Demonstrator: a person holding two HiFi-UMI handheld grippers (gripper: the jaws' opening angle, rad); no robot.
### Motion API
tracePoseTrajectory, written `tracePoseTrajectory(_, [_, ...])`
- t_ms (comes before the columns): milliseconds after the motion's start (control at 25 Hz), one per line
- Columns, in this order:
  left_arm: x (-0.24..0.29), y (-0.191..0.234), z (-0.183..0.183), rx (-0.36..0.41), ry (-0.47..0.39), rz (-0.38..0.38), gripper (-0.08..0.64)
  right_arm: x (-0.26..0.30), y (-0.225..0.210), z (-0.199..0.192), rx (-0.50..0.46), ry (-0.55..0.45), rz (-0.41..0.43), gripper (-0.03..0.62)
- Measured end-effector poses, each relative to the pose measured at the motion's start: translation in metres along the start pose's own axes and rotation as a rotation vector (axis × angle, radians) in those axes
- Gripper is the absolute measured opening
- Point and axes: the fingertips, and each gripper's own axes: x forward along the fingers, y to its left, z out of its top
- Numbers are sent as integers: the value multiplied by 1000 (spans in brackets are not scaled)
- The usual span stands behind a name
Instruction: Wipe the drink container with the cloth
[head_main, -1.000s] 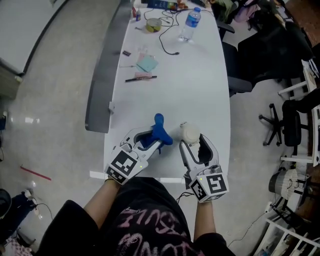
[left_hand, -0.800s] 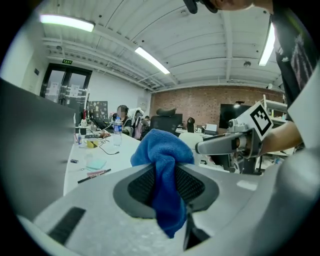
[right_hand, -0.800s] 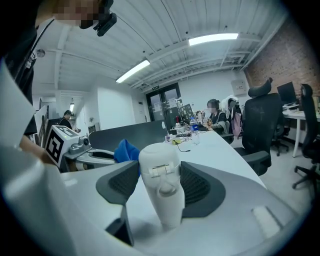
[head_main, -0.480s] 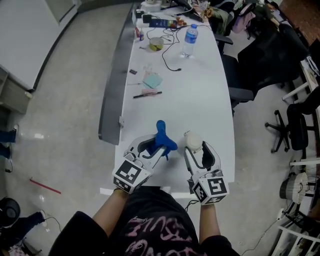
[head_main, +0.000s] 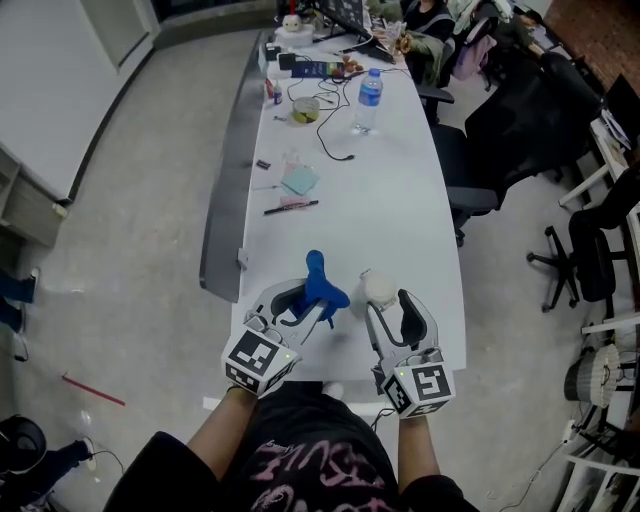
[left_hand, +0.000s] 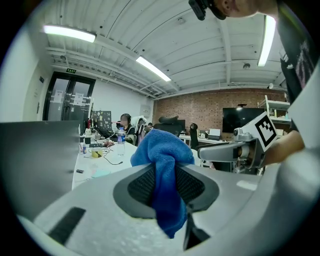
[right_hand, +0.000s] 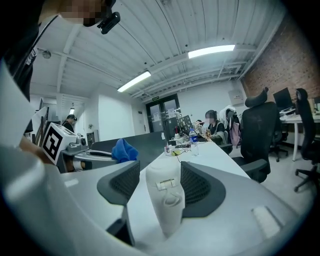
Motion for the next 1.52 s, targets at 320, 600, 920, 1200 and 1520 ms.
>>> tracePoseTrajectory(320, [-8, -16, 8, 22, -9, -4, 101, -30, -8, 18, -27, -56, -54, 187])
tracePoseTrajectory(600, [-16, -43, 30, 49, -42, -4, 101, -62, -17, 37, -58, -80, -94, 126])
tracePoseTrajectory(920, [-24, -72, 48, 75, -70, 8, 101, -94, -21, 49, -87, -99, -131, 73])
tracePoseTrajectory(1200, [-30, -90, 60, 100, -98, -3, 101, -116, -20, 59, -99, -140, -156, 21])
tracePoseTrajectory(1520, [-31, -99, 66, 127, -125, -22, 100, -126, -17, 59, -97, -160, -167, -8])
